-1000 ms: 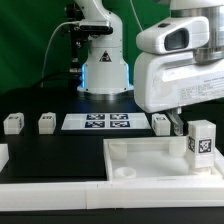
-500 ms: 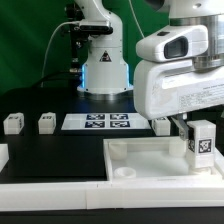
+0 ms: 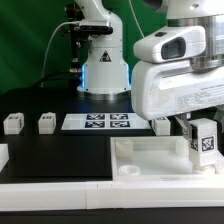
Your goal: Assemble one leg
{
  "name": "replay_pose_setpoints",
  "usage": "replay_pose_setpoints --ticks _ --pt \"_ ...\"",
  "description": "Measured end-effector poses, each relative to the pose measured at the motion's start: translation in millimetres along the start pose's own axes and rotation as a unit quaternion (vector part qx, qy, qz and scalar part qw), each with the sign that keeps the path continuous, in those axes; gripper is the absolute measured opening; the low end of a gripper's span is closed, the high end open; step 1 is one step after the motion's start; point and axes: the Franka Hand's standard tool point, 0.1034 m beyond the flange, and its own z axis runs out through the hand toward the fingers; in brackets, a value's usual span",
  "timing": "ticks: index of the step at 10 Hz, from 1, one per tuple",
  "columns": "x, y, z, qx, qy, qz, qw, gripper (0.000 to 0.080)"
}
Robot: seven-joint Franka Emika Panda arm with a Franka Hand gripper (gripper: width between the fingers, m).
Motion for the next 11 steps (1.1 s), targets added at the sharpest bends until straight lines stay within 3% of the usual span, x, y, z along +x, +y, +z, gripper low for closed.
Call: replay_pose_setpoints --ticks 3,6,11 --pt "0.1 -0.3 0.2 0.001 0.0 0.079 0.997 0.0296" --pt "0.0 -0.6 0.4 0.004 0.0 0.248 0.969 0.0296" --pt "-0.2 -3.9 3.2 0.003 0.004 0.549 0.836 0.0296"
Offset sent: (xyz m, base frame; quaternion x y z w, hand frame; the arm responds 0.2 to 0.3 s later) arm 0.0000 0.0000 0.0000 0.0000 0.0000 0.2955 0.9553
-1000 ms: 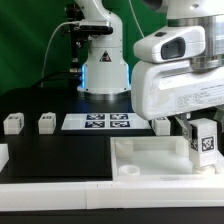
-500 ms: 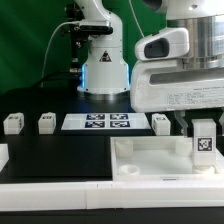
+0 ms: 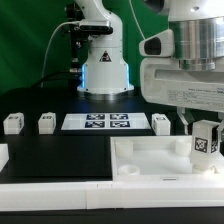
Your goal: Assemble one leg
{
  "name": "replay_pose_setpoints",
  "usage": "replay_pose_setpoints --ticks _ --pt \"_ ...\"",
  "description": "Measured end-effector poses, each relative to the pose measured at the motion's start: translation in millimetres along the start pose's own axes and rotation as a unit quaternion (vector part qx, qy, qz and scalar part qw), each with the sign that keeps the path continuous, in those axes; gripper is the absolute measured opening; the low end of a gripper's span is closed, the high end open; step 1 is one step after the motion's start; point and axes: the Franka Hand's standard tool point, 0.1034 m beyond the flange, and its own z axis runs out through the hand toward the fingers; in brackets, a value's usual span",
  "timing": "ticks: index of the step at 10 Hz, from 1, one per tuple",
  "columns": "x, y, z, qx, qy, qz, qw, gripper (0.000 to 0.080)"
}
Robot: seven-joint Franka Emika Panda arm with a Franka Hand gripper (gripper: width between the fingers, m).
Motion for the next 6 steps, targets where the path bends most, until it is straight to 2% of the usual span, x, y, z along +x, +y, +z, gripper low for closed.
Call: replay_pose_setpoints --ticks 2,5,6 --pt "-2.9 -1.5 0.5 0.004 -0.007 0.107 0.994 0.0296" --pt "-4.8 -2.3 1.0 0.003 -0.007 0.114 0.993 0.0297" --pt "-4.9 -2.3 1.1 0.003 -0.007 0.085 0.996 0.0497"
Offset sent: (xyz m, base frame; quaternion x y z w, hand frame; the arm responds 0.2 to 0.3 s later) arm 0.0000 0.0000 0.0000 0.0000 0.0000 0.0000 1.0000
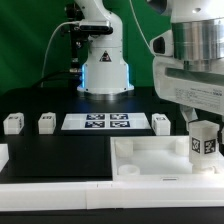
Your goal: Assemble one leg
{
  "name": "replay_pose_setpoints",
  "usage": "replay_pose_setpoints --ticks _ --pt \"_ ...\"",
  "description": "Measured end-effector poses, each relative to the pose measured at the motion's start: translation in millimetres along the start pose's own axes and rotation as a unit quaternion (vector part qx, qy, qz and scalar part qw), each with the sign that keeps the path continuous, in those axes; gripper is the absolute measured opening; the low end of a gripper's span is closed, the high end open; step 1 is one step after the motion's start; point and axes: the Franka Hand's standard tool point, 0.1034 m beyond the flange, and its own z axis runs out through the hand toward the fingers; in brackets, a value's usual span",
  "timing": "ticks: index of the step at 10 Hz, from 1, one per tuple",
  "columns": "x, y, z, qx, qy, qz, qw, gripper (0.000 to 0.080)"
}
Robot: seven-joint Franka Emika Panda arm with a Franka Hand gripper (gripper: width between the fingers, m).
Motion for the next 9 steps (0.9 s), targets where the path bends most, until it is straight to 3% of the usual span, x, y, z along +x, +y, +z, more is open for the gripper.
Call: replay_pose_setpoints --ticks 1,3,4,7,9 --pt "-0.6 -0.1 0.1 0.0 0.0 -0.003 1.0 0.0599" --pt "0.6 0.9 0.3 -0.003 0.0 -0.152 0.988 0.064" --pt "1.3 3.2 -0.1 -0.011 -0.007 -0.245 0.969 0.0647" --pt "1.8 4.0 0.3 -0.013 -0.009 -0.399 0.917 0.0649" --pt "2.3 4.2 0.3 -0.016 -0.008 -0.51 0.86 0.0649"
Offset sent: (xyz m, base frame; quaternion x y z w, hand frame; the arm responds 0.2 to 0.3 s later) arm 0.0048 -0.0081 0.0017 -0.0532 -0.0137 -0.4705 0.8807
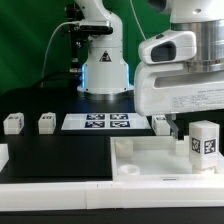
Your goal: Assemble one leg
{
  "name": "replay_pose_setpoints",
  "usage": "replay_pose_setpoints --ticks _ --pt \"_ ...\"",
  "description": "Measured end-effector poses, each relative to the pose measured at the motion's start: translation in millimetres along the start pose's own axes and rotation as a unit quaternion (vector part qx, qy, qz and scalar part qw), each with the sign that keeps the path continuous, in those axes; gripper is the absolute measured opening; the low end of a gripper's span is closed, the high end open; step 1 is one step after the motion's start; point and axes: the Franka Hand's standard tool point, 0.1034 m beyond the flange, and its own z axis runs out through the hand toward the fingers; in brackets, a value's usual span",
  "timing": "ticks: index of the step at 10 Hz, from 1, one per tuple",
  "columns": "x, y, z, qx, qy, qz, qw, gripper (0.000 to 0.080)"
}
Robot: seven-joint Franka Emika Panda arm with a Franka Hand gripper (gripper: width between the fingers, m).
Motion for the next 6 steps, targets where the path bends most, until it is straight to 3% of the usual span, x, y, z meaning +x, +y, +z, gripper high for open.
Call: replay_pose_setpoints --ticks 3,5,6 --pt "0.7 4.3 -0.3 -0.005 0.0 -0.158 0.987 0.0649" --pt "0.9 5.3 -0.4 -0.005 0.0 -0.182 0.983 0.0649" --pt "0.9 5.4 -0.4 -0.005 0.0 -0.181 0.983 0.0527"
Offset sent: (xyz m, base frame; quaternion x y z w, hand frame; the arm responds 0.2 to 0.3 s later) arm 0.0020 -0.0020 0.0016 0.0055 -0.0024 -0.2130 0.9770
